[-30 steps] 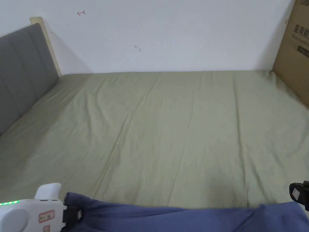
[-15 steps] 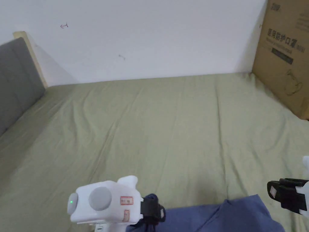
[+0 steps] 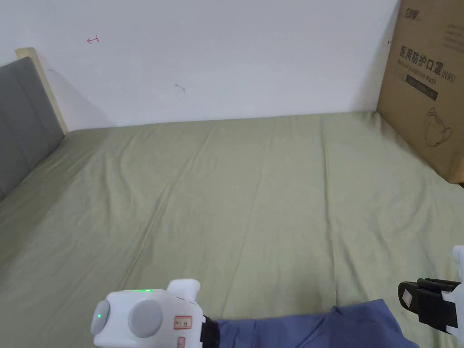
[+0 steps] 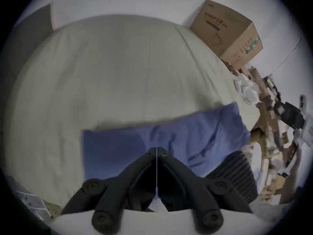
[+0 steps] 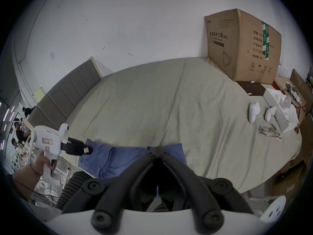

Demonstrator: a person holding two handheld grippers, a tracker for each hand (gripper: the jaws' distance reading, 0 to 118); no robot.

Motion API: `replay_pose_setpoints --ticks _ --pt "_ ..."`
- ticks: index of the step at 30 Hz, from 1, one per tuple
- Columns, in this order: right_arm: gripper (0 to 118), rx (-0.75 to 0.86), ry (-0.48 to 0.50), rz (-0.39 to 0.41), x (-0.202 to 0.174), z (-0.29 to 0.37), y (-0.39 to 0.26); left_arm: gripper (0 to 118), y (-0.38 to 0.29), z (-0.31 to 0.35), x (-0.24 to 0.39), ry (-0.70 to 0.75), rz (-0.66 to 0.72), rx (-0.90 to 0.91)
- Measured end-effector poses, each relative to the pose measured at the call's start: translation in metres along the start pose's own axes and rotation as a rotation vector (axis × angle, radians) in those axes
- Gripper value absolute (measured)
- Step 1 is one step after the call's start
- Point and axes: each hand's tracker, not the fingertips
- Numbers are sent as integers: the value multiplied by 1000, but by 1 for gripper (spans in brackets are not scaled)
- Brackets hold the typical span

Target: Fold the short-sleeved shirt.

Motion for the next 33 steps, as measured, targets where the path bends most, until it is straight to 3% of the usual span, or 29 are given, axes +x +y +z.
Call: replay_pose_setpoints --ticks 4,8,10,13,17,19,20,21,22,23,28,32,33 --pt "0 -24 3 3 -3 -4 -5 0 -8 -44 25 -26 -57 -67" --pt "0 -36 -7 20 -4 -5 -7 0 -8 -72 24 -55 -27 -69" --pt "0 -36 -7 19 -1 -7 -8 0 -2 -57 5 -172 70 -81" --pt "0 -31 -3 11 1 -6 -7 0 -8 -15 -44 -371 257 49" --pt "0 -27 -12 17 1 -7 -6 1 -28 51 -99 -404 363 189" --pt "0 -6 2 7 2 -5 -4 21 -37 65 -129 -398 397 216" --pt "0 -4 5 4 1 -5 -3 43 -40 67 -141 -406 409 209" --pt "0 1 2 5 0 -5 -1 86 -33 63 -172 -413 419 199" --pt "0 7 -5 9 -2 -5 0 113 -35 58 -183 -413 442 183" --pt "0 8 -9 13 -2 -5 2 118 -37 52 -188 -411 454 155" --pt "0 -4 -13 12 -6 -10 3 118 -41 7 -193 -540 489 109" --pt "0 -42 -26 16 -8 -18 0 118 -38 -8 -165 -860 530 72" --pt "0 -52 -25 15 -8 -20 0 118 -14 -5 -218 -935 553 18"
